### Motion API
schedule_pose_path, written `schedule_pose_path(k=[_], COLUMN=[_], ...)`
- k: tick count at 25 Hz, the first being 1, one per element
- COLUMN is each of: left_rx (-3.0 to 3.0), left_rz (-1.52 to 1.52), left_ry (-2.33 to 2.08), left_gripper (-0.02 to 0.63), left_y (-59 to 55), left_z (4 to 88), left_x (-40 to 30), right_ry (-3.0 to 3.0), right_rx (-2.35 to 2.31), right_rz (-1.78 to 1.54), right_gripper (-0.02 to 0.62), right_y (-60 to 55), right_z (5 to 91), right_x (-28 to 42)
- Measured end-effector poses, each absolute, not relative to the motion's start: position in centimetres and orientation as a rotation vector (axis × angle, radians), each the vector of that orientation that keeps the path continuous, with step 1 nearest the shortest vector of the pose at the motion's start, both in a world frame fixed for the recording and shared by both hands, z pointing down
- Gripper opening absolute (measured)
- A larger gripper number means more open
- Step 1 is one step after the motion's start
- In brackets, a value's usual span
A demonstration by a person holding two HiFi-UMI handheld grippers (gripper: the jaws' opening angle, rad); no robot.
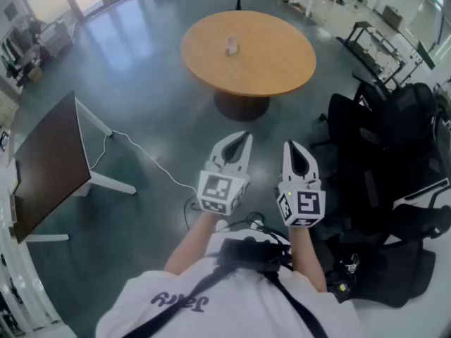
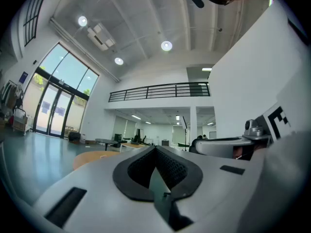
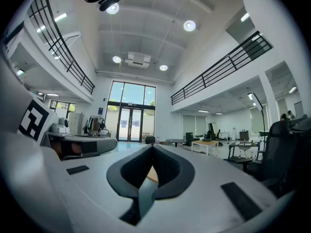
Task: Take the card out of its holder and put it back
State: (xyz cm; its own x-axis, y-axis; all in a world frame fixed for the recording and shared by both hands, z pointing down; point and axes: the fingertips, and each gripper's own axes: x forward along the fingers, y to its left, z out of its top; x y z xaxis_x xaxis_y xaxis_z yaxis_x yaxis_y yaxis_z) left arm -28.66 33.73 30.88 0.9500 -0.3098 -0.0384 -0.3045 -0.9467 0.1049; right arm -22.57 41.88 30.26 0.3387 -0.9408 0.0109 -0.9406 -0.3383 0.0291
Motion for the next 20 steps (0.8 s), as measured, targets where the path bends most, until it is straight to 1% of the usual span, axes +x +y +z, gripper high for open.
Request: schedule_pose_path(k=[5,11,15,20], left_rx=[2.995,3.040,3.032,3.001], left_rz=[-0.065,-0.006,0.050,0.080], left_ry=[-0.468,-0.397,-0.401,-0.351], left_gripper=[0.012,0.012,0.012,0.012], left_y=[33.7,34.8,34.7,35.6], left_z=[31.5,32.5,33.9,35.4], left_x=[-27.8,-23.2,-18.3,-10.3], right_ry=[-1.754,-1.670,-1.684,-1.643], right_rx=[2.544,2.637,2.675,2.713], right_rz=[0.029,0.089,0.090,0.066], right_gripper=[0.021,0.021,0.021,0.021], right_y=[42.2,43.4,43.7,45.0], right_z=[30.8,32.5,33.6,33.8], right_x=[-21.9,-17.3,-12.4,-3.8])
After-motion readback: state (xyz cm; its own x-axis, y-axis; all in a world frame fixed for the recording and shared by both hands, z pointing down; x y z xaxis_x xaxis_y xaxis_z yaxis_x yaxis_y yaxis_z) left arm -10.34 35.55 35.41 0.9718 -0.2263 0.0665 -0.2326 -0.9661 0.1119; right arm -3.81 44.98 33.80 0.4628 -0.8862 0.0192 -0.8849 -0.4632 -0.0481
